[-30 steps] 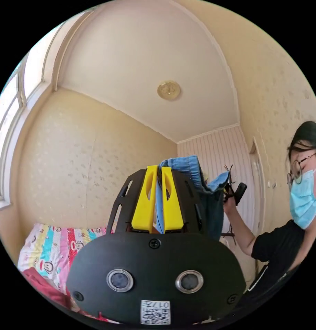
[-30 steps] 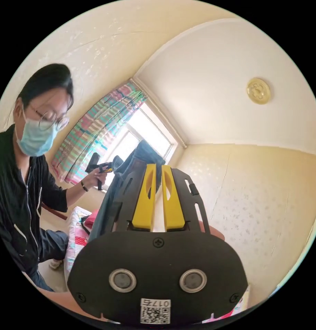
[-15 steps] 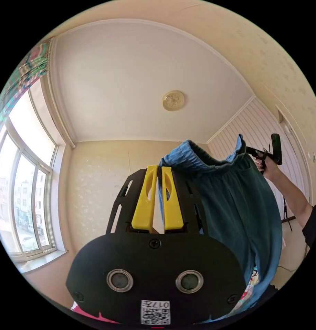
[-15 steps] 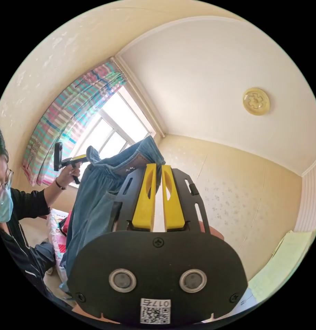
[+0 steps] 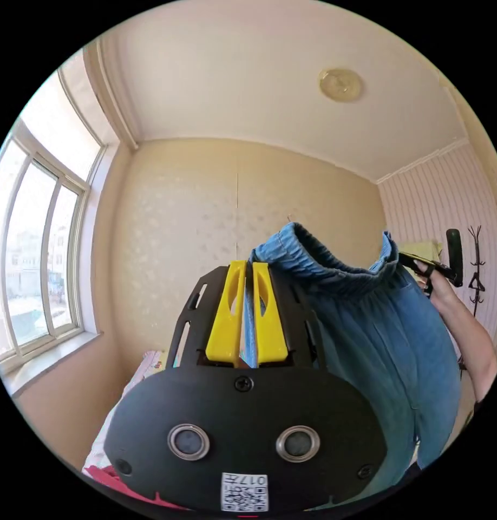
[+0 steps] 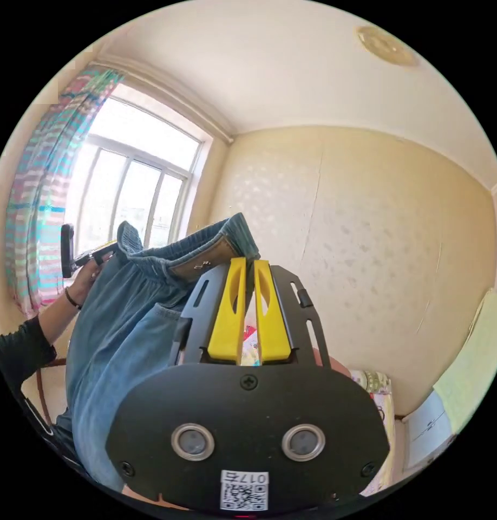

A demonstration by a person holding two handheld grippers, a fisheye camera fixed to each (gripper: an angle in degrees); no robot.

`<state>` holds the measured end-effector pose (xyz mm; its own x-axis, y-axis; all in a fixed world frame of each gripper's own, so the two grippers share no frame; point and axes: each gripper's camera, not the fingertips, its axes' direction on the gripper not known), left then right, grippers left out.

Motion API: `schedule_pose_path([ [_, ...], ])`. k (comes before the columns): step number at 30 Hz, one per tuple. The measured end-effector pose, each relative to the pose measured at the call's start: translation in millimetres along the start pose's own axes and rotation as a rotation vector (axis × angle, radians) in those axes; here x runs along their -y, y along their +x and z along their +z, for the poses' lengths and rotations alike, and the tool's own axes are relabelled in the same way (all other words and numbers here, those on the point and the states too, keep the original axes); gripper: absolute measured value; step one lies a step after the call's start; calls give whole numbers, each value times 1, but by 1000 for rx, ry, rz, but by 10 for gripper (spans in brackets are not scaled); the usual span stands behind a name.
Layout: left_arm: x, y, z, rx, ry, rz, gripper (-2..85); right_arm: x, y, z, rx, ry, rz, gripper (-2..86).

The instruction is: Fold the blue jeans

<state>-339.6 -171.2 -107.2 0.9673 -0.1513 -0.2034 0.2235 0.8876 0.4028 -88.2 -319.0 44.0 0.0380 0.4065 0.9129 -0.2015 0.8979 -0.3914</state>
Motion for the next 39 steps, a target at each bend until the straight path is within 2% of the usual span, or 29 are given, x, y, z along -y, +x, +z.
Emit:
schedule_pose_path([
  [2,-35,-35,125,82,-291,17,65,-34,52,72,-41,-39,154,74],
  [4,-76,-55,171,184,-341,21,107,-93,90,114,-89,52,286,133],
  [5,-112,-64,191,170,-347,46,133,-135,110,138,-78,41,315,161],
  [8,-217,-76,225,158,-510,177,145,-252,137,174,-59,-92,201,173],
  [10,-281,-79,214,130,-545,232,141,-328,141,172,-46,-217,97,170],
  [13,-370,-82,157,2,-564,227,127,-459,136,126,3,-372,-4,158],
  [15,-410,-82,116,-78,-629,179,124,-541,132,64,97,-468,30,150],
  [18,-454,-81,40,-202,-711,77,121,-607,123,-35,184,-519,114,147],
  [22,-484,-70,-67,-167,-795,-25,116,-651,116,-158,165,-539,196,151],
  [25,-499,-66,-122,-54,-871,-76,116,-674,130,-234,-1,-595,226,152],
  [27,-505,-68,-143,5,-895,-128,116,-687,169,-279,-75,-617,395,150],
  [30,-516,-73,-164,17,-909,-244,116,-698,215,-323,-16,-618,609,140],
  [32,-526,-74,-168,19,-946,-294,116,-706,234,-337,45,-630,669,133],
  [34,-533,-71,-168,9,-954,-294,115,-713,248,-344,111,-679,707,126],
  [37,-545,-65,-160,29,-981,-313,112,-708,267,-375,52,-628,751,105],
  [39,-537,-61,-160,34,-951,-312,104,-697,284,-394,132,-632,745,70],
])
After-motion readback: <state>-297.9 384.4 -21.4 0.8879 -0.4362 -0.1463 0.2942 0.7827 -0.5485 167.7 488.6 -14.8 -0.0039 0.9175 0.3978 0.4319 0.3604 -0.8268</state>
